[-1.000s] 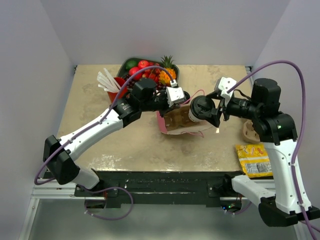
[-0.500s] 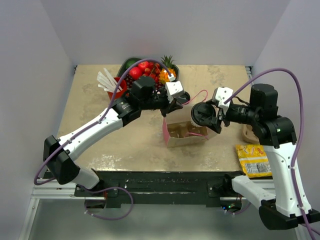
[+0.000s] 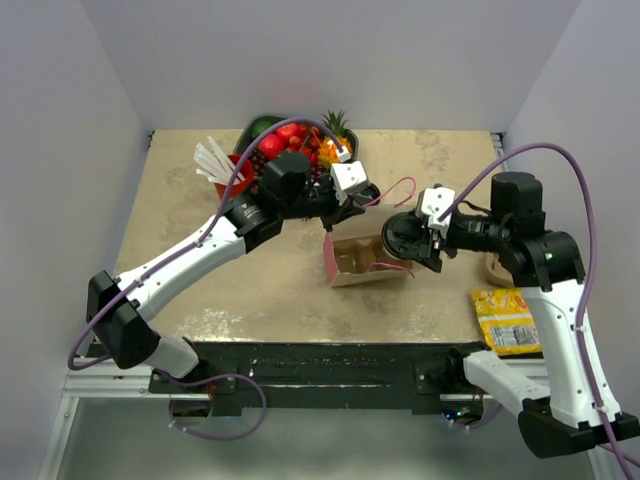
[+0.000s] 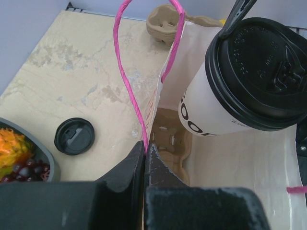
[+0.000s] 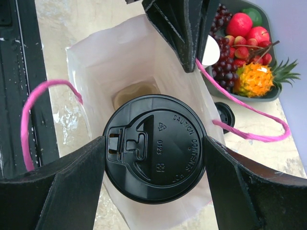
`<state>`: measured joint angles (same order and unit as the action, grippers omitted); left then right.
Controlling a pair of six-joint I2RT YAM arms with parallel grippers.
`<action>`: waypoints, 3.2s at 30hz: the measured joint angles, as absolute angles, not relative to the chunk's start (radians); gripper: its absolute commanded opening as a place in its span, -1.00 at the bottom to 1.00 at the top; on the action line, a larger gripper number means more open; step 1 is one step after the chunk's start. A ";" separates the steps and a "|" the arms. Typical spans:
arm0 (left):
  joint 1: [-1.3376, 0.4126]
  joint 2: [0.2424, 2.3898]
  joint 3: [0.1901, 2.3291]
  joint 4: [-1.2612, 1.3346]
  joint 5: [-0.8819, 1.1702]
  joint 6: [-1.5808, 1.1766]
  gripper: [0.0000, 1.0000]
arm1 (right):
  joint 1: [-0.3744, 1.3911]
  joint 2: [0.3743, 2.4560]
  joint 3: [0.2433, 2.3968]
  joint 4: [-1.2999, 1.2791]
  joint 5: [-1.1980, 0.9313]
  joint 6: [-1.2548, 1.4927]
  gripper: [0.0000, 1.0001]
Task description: Pack the takeout coffee
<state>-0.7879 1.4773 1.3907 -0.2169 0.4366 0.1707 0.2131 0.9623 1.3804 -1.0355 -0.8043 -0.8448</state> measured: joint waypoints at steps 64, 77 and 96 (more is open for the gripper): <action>-0.859 1.353 1.196 -0.068 0.356 0.227 -1.00 | 0.618 0.925 0.929 -0.653 -0.630 -0.897 0.38; -0.860 1.308 1.150 -0.022 0.352 0.219 -1.00 | 0.645 0.936 0.795 -0.482 -0.640 -0.822 0.35; -0.902 1.238 1.030 0.067 0.347 0.377 -1.00 | 0.714 0.931 0.683 -0.272 -0.594 -0.823 0.34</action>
<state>-0.9024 1.2385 1.0302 0.0673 0.3466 0.3767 0.7136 0.9306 0.6834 -0.2718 -0.5941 -0.8230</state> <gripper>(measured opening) 0.024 0.785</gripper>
